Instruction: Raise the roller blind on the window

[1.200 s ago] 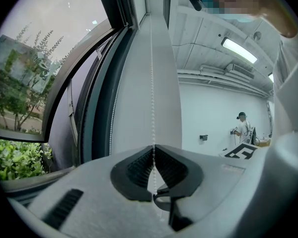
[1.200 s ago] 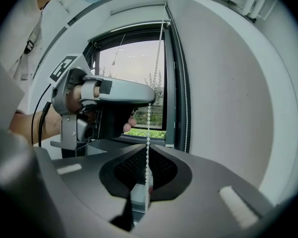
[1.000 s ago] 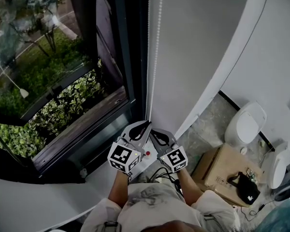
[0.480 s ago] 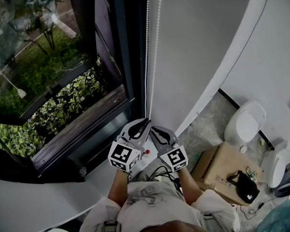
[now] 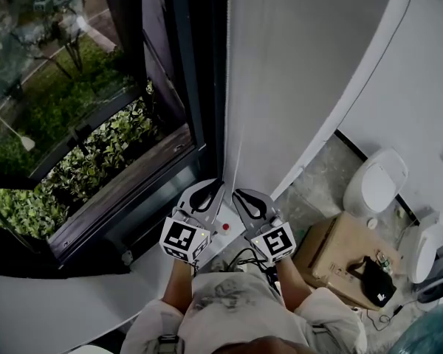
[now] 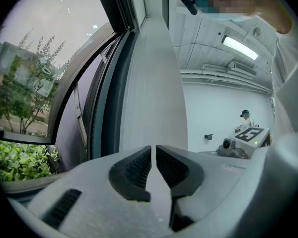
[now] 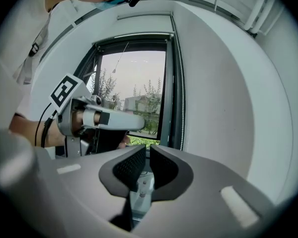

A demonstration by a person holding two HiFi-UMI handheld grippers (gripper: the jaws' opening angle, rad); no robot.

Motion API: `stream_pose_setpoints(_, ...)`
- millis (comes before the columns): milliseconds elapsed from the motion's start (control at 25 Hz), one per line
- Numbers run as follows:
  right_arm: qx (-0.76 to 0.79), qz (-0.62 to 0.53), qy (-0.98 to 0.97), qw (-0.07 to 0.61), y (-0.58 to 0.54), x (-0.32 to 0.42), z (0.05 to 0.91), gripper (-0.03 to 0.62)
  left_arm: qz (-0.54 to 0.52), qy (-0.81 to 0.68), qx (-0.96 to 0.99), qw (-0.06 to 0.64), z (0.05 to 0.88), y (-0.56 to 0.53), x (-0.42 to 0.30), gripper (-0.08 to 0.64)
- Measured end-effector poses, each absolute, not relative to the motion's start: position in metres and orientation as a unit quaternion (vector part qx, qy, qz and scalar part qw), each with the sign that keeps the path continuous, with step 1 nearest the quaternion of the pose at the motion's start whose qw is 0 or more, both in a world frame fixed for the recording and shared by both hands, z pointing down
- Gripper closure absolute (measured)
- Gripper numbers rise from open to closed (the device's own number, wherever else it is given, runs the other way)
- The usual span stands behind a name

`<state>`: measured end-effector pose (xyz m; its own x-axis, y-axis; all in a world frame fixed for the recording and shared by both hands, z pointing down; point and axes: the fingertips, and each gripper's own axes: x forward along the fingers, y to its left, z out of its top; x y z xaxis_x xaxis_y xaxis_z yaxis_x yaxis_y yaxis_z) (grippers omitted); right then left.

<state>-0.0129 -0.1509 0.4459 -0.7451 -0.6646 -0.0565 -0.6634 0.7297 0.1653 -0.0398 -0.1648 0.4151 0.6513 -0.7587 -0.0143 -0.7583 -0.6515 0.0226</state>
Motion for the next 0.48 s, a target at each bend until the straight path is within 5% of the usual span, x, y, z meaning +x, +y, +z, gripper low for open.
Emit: stream_pose_setpoints(480,0.362,-0.051,-0.931,-0.016,-0.137,0.003,0.424,0.585,-0.011,-0.426,0.905,0.001,0.427,-0.148,-0.054,0.554)
